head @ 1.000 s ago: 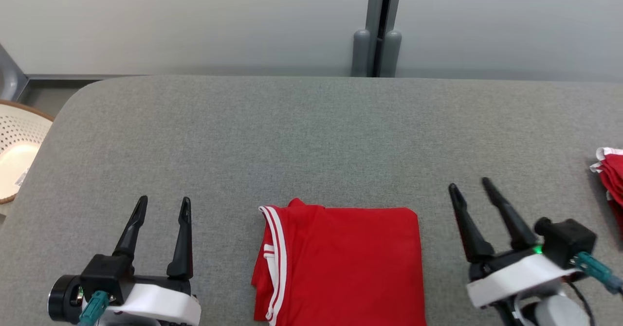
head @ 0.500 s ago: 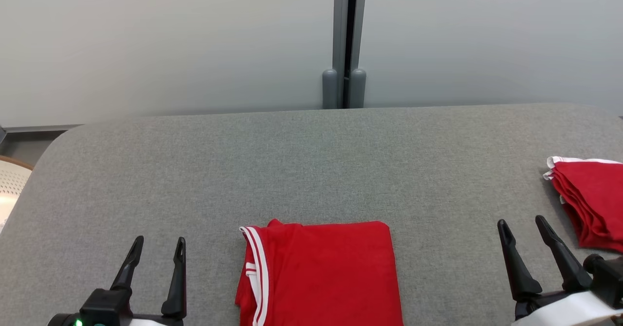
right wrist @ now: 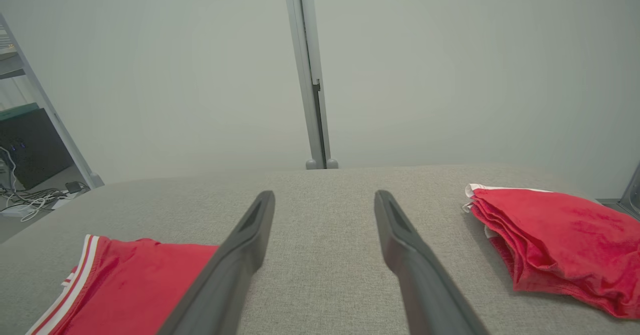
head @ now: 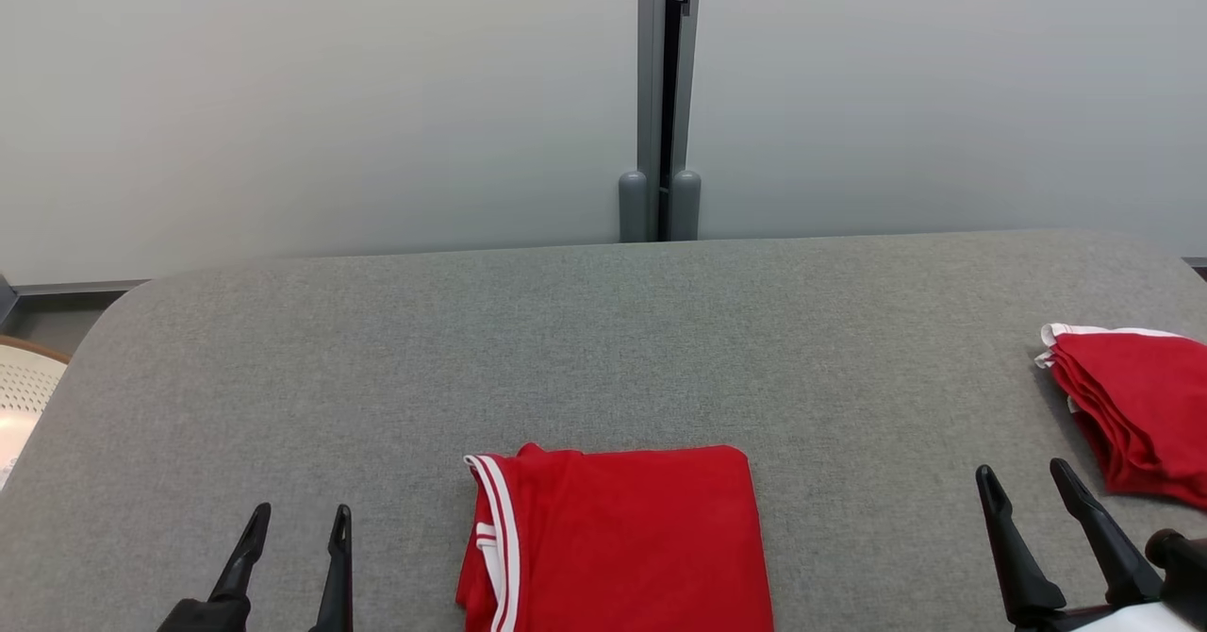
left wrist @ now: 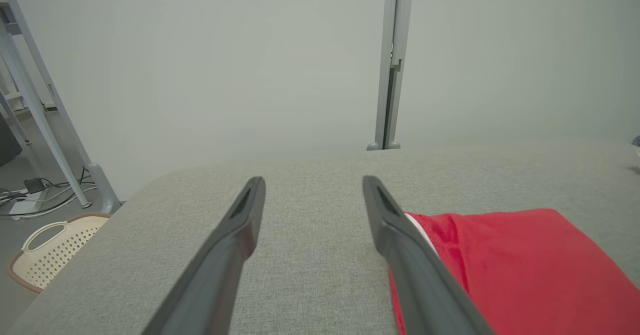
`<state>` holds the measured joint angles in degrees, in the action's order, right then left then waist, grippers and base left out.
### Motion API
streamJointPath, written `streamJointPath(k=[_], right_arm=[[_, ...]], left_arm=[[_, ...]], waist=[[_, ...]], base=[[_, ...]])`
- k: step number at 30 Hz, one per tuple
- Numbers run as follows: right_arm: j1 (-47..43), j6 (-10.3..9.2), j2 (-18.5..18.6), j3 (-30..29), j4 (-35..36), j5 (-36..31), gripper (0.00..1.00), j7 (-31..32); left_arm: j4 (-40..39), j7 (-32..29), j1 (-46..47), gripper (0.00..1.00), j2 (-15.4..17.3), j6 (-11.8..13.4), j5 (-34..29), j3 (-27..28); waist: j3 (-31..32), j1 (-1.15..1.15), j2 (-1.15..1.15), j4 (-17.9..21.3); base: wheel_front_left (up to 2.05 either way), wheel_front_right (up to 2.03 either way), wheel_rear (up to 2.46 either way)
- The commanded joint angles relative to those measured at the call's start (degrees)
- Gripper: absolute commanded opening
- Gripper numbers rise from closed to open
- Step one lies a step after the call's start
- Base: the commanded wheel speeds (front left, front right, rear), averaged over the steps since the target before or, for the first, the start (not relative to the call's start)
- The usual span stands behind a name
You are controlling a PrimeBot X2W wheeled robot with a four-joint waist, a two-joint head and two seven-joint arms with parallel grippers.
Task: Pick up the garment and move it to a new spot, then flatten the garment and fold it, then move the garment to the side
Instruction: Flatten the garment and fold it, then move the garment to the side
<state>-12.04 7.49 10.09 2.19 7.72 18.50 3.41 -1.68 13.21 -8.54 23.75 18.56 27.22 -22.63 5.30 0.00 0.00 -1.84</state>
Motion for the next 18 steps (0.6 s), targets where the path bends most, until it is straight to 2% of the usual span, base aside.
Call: streamJointPath(k=[1, 18], right_arm=[[-0.53, -0.01, -0.02, -0.24, 0.19, 0.03, 1.0, 0.14], [-0.66, -0.01, -0.16, -0.84, 0.55, -0.33, 1.0, 1.24]], left_arm=[[-0.22, -0.01, -0.47, 1.0, 0.29, 0.32, 0.03, 0.17], [-0.29, -0.11, 1.27, 1.0, 0.35, 0.53, 0.06, -0.19]], waist=[[0.01, 0.0, 0.0, -0.07], [-0.89, 0.0, 0.0, -0.97]], base=[[0.0, 0.0, 0.0], [0.0, 0.0, 0.0]])
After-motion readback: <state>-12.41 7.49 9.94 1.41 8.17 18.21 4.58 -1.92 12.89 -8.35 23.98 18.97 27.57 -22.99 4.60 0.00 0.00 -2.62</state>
